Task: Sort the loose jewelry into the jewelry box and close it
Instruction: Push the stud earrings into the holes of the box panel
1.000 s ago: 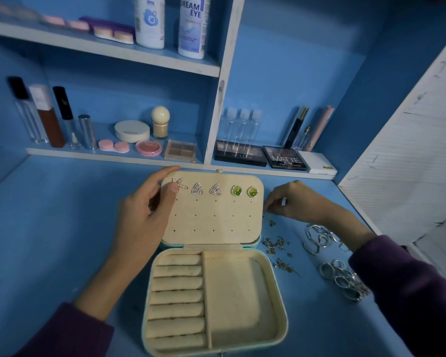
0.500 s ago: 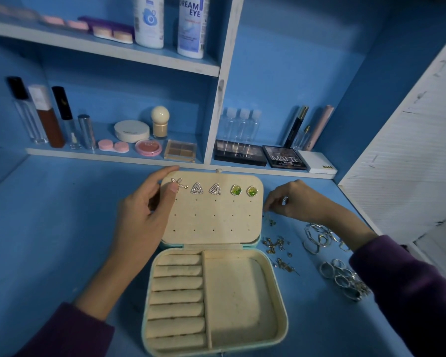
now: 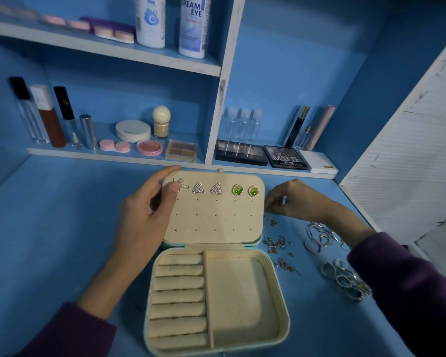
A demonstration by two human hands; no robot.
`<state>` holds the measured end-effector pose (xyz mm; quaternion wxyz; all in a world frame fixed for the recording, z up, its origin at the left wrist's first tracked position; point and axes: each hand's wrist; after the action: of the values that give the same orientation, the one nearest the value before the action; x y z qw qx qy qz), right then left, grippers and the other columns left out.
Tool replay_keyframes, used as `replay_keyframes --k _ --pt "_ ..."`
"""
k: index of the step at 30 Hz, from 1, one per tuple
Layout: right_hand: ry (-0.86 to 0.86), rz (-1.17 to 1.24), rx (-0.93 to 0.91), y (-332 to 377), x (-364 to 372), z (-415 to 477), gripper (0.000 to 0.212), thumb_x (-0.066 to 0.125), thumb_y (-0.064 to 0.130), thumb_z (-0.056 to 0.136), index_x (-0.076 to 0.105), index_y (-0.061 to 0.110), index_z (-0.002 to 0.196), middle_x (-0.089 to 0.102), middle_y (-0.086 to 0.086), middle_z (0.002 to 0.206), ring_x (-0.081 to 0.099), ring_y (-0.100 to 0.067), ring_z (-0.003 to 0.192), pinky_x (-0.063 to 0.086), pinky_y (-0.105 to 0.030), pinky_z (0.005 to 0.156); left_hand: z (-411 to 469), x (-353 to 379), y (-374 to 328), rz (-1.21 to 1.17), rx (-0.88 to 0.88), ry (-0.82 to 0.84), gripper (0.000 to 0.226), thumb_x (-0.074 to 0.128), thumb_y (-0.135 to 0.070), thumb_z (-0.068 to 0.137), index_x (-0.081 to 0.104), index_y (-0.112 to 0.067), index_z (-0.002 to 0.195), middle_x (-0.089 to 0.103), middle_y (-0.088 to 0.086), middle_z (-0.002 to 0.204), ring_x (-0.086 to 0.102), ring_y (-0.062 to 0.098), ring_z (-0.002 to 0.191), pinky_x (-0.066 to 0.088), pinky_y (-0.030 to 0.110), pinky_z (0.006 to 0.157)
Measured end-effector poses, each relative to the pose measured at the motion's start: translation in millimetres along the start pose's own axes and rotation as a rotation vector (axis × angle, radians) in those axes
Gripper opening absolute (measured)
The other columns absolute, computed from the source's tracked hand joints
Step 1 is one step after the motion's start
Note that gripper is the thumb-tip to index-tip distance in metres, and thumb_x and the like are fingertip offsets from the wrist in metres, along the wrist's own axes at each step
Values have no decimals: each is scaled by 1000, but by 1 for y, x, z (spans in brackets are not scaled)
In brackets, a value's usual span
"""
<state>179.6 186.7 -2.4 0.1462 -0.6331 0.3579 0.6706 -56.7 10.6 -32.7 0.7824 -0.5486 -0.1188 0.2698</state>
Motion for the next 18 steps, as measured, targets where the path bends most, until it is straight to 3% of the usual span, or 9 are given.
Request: replay_keyframes --k 5,8,13,18 --pt "3 2 24 -2 2 1 12 65 10 82 74 18 86 71 7 82 58 3 69 44 -11 67 -1 0 -3 -14 1 -10 26 52 -32 90 58 -46 110 72 -5 92 66 13 86 53 33 75" --pt "-27 5 33 -5 4 1 11 65 11 84 73 17 87 71 5 83 58 0 71 46 -17 69 -2 0 -3 -10 2 -3 27 52 -24 93 57 -44 111 71 1 92 65 16 87 52 35 74" --pt "-75 20 49 -9 7 -2 11 67 12 83 70 23 83 66 12 79 59 -4 73 52 -35 73 0 0 -3 -2 -5 -4 26 52 -27 93 58 -40 114 71 -8 92 65 7 85 52 28 74" --pt "-112 36 62 -9 9 -2 9 67 12 82 70 20 83 65 11 77 59 -6 72 53 -38 73 -2 0 -3 -1 -3 0 27 52 -22 94 58 -41 113 71 -5 92 65 10 87 53 31 73"
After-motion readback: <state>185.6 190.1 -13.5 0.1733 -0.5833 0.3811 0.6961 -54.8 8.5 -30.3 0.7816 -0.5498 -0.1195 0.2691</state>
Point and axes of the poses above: each hand's wrist, its own z-axis towards the middle knuckle, its own x-axis out of the palm, y = z × x
